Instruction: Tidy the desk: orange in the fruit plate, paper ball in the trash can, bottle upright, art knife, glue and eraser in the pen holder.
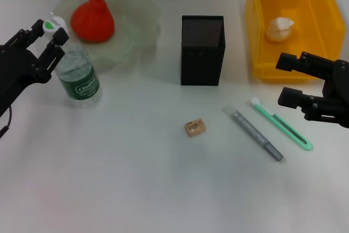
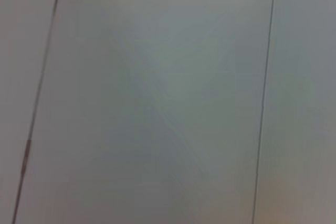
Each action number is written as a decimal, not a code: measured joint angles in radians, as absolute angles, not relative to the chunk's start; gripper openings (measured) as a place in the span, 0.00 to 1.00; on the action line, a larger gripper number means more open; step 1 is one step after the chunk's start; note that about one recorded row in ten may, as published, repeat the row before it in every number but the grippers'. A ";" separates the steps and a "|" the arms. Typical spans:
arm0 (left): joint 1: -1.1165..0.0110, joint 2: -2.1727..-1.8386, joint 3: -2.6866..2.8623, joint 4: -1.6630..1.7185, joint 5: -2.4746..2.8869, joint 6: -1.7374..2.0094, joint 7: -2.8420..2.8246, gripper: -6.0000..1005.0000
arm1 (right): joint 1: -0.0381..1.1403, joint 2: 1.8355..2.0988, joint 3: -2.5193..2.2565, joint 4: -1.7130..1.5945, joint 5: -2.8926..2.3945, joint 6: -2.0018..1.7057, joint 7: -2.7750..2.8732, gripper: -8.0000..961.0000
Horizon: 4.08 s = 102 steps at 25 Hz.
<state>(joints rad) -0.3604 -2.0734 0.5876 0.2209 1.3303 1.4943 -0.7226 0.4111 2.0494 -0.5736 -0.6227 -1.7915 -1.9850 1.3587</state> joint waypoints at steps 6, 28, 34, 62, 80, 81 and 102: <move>-0.333 -2.068 0.578 0.202 1.269 1.586 -0.721 0.58 | 0.411 2.050 -0.573 -0.622 -1.792 -1.985 1.351 0.88; -0.370 -1.977 0.750 0.516 1.858 1.841 -1.118 0.78 | 0.539 2.060 -0.907 -1.717 -2.374 -1.993 2.396 0.88; -0.384 -1.992 0.754 0.509 1.866 1.796 -1.125 0.78 | 0.603 2.085 -1.193 -1.606 -2.683 -1.850 2.505 0.86; -0.376 -2.025 0.759 0.482 1.872 1.700 -1.141 0.78 | 0.663 2.088 -1.465 -1.121 -2.691 -1.380 2.566 0.42; -0.368 -2.028 0.759 0.480 1.876 1.684 -1.141 0.78 | 0.540 2.081 -1.254 -1.551 -2.457 -1.598 2.524 0.19; -0.367 -2.029 0.759 0.480 1.877 1.684 -1.141 0.78 | 0.522 2.081 -1.192 -1.607 -2.388 -1.616 2.504 0.20; -0.366 -2.046 0.754 0.480 1.887 1.675 -1.134 0.78 | 0.705 2.087 -0.923 -0.375 -1.294 -1.180 1.084 0.32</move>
<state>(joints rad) -0.3662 -2.0459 0.7539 0.4801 1.8869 1.6751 -1.1336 0.7054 2.0868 -0.9228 -0.3746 -1.2943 -1.1797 1.0840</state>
